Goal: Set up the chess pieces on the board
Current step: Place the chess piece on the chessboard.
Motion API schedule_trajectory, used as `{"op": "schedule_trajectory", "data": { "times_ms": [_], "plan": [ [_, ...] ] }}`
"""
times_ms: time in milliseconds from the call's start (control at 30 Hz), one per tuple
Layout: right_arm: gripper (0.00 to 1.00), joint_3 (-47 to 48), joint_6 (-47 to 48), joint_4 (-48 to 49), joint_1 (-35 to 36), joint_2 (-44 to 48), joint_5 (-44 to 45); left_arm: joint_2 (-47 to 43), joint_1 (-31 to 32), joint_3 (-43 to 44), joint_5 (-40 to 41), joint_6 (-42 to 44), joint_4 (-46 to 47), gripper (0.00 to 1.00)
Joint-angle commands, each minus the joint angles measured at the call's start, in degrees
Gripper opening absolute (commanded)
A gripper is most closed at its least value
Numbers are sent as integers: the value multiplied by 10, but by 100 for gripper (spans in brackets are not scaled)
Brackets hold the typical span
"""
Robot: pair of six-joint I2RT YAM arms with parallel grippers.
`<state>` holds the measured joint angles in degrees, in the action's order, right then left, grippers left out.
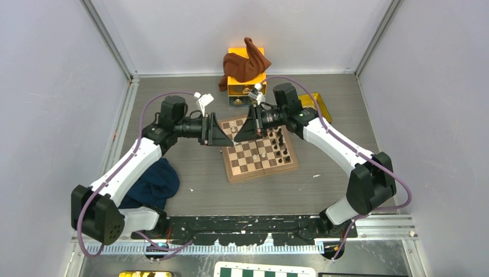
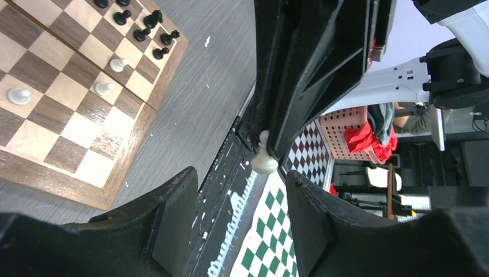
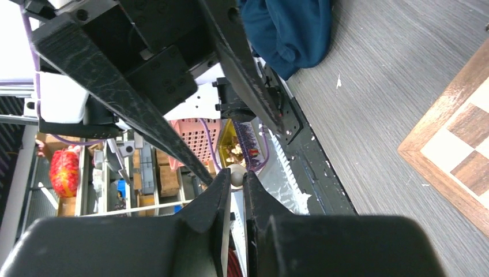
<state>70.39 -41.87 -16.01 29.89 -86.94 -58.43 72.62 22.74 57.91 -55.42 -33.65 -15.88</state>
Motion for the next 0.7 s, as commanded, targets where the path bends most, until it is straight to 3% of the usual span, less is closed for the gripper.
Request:
{"op": "schedule_trajectory", "data": {
  "times_ms": [0, 367, 500, 667],
  "plan": [
    [1, 9, 36, -19, 3, 32, 36, -54, -5, 9, 53, 26, -31, 60],
    [1, 8, 150, -114, 27, 24, 279, -133, -6, -14, 327, 34, -140, 65],
    [1, -13, 185, -108, 63, 23, 398, -162, -6, -32, 424, 6, -151, 65],
    [1, -66, 212, -54, 127, 31, 568, -195, -6, -57, 474, -18, -159, 65]
  ]
}}
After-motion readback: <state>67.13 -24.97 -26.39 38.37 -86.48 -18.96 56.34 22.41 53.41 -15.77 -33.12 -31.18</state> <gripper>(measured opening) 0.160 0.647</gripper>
